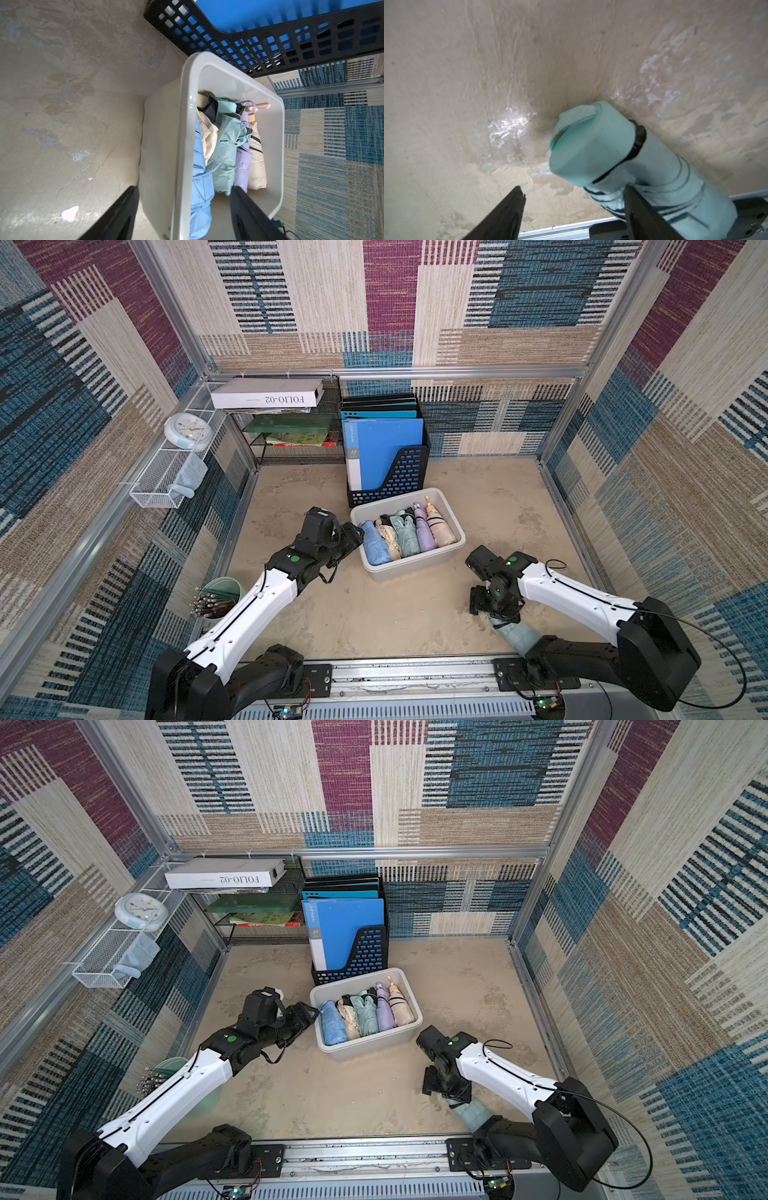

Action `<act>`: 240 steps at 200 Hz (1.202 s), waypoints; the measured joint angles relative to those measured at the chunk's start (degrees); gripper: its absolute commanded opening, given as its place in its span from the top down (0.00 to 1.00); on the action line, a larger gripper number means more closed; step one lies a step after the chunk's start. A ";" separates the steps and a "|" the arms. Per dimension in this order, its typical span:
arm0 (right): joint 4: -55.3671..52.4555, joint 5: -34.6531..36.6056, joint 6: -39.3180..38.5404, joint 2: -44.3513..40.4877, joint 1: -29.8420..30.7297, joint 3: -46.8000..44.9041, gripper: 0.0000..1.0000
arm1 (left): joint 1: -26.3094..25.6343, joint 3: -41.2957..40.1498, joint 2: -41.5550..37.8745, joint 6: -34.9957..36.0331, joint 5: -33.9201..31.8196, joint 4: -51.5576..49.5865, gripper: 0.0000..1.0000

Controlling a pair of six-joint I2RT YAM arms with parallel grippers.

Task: Put the umbrella into the storage box
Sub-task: Move the umbrella to the center of the board, then pick up the umbrella from the center of the board.

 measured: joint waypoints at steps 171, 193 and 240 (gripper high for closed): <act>8.35 -5.97 -8.55 -8.33 0.04 5.01 0.20 | 0.72 -3.65 -4.39 -0.70 -1.66 0.20 0.26; 4.55 -6.56 -15.45 -6.38 0.07 11.52 0.20 | 0.72 -4.83 -5.01 -0.92 -1.86 0.48 0.26; 2.78 -9.05 -33.68 -2.82 0.28 22.47 0.18 | 0.74 -6.88 -6.58 -1.70 -2.54 1.64 0.23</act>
